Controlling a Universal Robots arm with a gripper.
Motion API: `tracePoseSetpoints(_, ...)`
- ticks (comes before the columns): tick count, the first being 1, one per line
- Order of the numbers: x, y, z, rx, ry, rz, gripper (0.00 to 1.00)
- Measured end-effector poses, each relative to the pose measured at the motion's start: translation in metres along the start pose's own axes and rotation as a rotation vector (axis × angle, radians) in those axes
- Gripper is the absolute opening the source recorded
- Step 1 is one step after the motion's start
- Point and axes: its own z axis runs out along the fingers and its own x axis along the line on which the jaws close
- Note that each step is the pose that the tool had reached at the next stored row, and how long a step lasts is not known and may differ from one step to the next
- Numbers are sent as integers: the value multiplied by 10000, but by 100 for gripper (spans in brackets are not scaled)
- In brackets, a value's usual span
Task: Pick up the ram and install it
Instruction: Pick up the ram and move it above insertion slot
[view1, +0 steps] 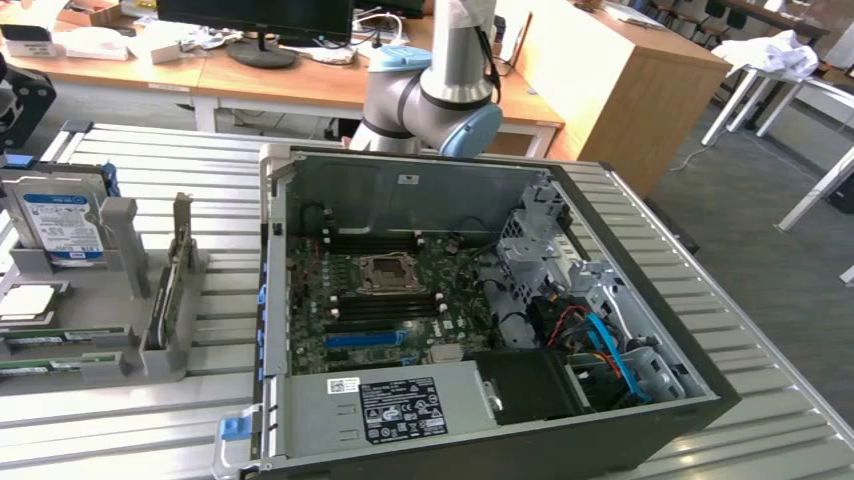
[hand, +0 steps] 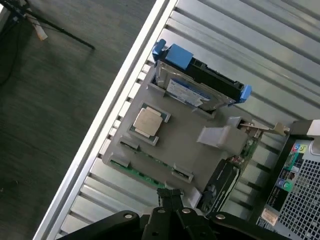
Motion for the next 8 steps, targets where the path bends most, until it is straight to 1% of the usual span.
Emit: tracePoseSetpoints(8,0,0,5,-34,66,-1454,11)
